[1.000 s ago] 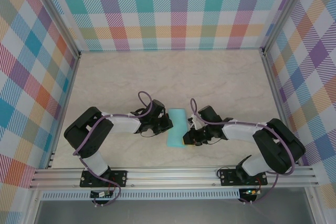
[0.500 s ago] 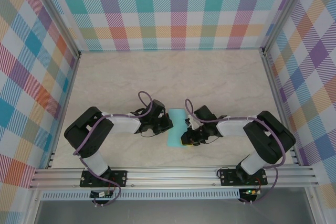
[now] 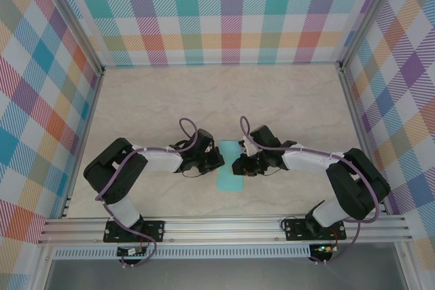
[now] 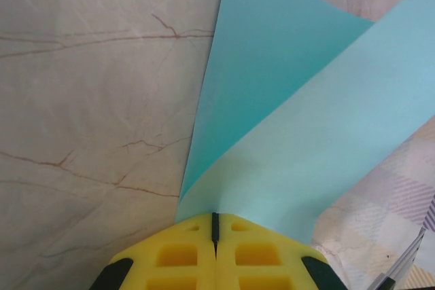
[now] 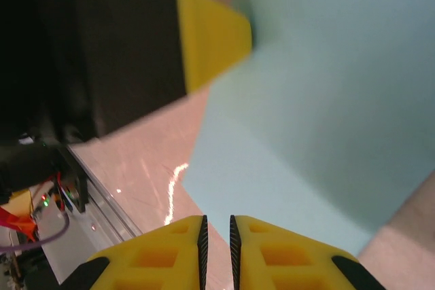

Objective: Fold a paper plane with a square sheet of paper (pick it up from the middle)
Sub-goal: Fold the square sheet of paper in half at the center of the table.

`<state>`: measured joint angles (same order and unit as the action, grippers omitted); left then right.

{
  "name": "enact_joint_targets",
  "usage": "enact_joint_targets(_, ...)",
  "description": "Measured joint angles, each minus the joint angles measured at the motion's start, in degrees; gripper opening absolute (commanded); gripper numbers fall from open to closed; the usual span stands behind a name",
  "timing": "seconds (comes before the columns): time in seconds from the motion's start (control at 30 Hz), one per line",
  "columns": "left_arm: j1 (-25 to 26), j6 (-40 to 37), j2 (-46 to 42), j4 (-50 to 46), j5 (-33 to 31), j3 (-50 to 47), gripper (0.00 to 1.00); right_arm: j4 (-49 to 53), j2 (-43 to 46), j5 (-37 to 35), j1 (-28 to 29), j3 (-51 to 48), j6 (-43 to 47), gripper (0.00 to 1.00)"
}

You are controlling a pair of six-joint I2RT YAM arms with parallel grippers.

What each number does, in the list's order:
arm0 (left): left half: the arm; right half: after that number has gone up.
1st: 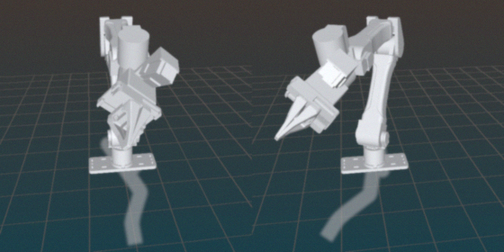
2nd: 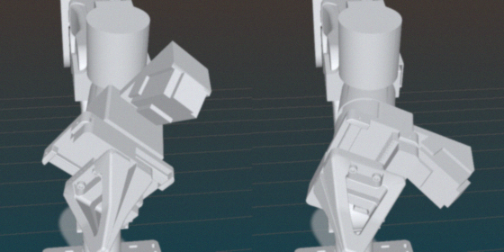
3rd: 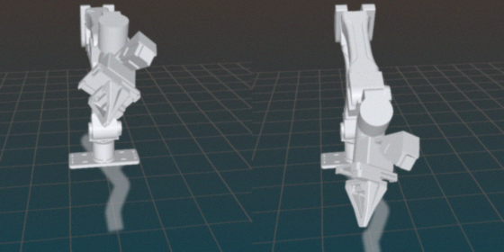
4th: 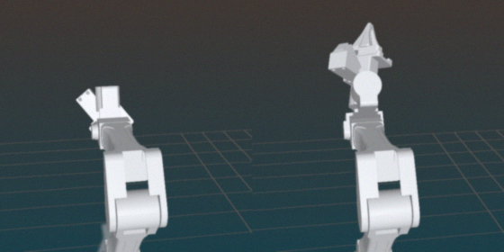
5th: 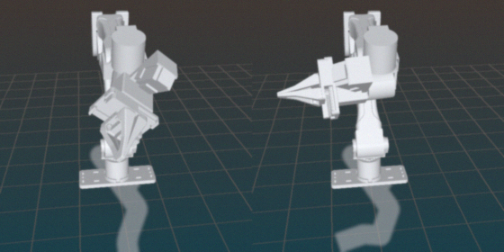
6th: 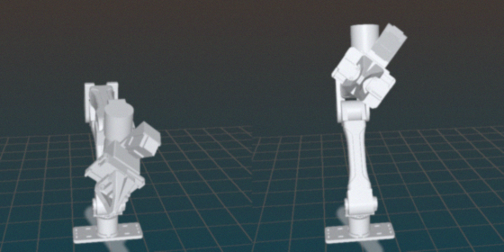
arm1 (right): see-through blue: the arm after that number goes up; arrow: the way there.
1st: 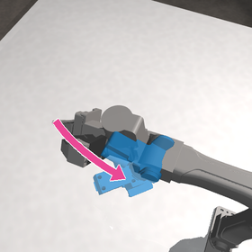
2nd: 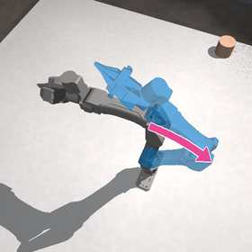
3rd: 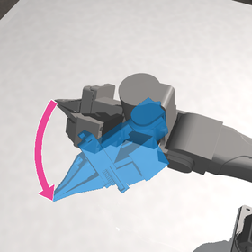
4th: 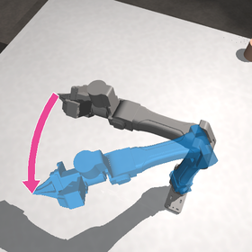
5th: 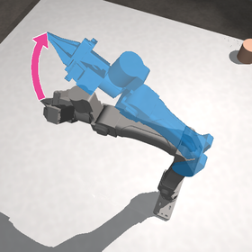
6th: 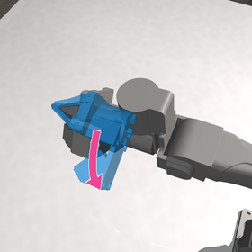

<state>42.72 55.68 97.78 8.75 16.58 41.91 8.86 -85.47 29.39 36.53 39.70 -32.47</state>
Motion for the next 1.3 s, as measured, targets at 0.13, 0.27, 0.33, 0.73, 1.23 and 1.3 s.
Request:
enact_joint_targets(0.13, 0.0, -0.09, 0.0, 0.0, 0.0, 0.0, 0.0, -2.25, -2.58, 0.09, -2.47, 0.94, -0.04, 0.19)
enact_joint_targets(0.27, 0.0, -0.39, 0.0, 0.02, 0.0, -0.04, 0.0, -3.1, -6.82, 0.09, -3.3, 0.85, -0.04, 0.18)
enact_joint_targets(0.33, 0.0, -0.59, 0.0, 0.02, 0.0, -0.04, 0.0, -4.0, -8.35, 0.0, -3.65, 0.13, -0.07, 0.18)
enact_joint_targets(0.73, 0.0, -1.25, 0.04, 0.04, 0.09, -0.04, 0.0, -5.01, -7.02, 3.04, -5.9, 0.35, -0.92, 0.19)
enact_joint_targets(1.23, 0.0, -1.31, 0.04, 0.02, 0.09, -0.04, 0.0, -6.03, -15.13, 4.04, -9.18, 4.87, 0.35, 0.19)
enact_joint_targets(1.3, 0.0, -1.38, 0.04, 0.02, 0.09, -0.04, 0.0, -5.88, -14.95, 3.85, -9.18, 4.87, 0.37, 0.19)
